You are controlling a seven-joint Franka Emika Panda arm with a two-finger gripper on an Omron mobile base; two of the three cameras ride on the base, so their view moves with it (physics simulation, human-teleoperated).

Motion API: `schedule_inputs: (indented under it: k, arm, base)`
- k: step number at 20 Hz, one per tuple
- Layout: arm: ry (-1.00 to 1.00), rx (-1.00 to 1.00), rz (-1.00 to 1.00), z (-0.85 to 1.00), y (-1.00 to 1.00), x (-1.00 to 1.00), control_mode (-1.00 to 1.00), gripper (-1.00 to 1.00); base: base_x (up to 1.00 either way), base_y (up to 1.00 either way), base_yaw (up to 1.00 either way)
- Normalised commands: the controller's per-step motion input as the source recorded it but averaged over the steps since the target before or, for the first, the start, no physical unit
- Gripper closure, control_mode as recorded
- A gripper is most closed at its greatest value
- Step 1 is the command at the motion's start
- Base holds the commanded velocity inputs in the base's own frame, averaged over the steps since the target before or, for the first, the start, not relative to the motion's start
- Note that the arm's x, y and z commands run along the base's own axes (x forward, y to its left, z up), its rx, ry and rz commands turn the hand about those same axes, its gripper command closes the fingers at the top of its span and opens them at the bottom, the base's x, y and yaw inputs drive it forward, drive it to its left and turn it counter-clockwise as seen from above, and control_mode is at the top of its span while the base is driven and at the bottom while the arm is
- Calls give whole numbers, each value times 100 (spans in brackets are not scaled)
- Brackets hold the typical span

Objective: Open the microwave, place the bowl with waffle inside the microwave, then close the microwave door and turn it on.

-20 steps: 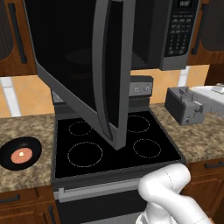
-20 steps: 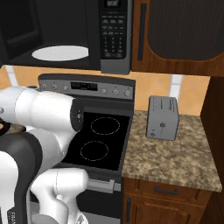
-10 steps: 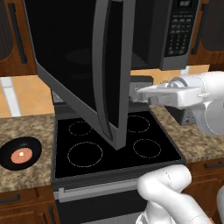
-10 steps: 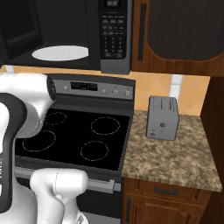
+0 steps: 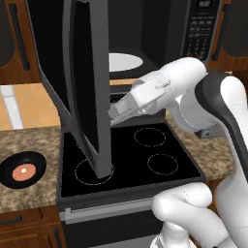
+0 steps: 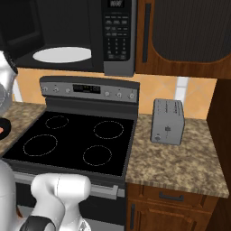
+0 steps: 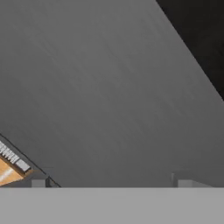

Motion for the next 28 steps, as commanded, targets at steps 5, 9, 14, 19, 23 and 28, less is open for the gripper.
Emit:
schedule_inputs:
  k: [5,9,14,19,23,28]
  arm:
    - [13,-4,7,-5,48,29,-100,-100]
    - [1,0,-2,-27,51,2,-100,-100]
    - [4,0,-17,-22,45,0,-100,-100]
    - [12,-6,-18,-1,-12,16,-100,-100]
    - [22,-17,-23,-10,-87,78,-100,-100]
    - [14,-25,-22,-72,-99,100,-100,-100]
  base:
    - [0,0,0]
    - [0,0,0]
    - [0,0,0]
    - [0,0,0]
    - [0,0,0]
    - [0,0,0]
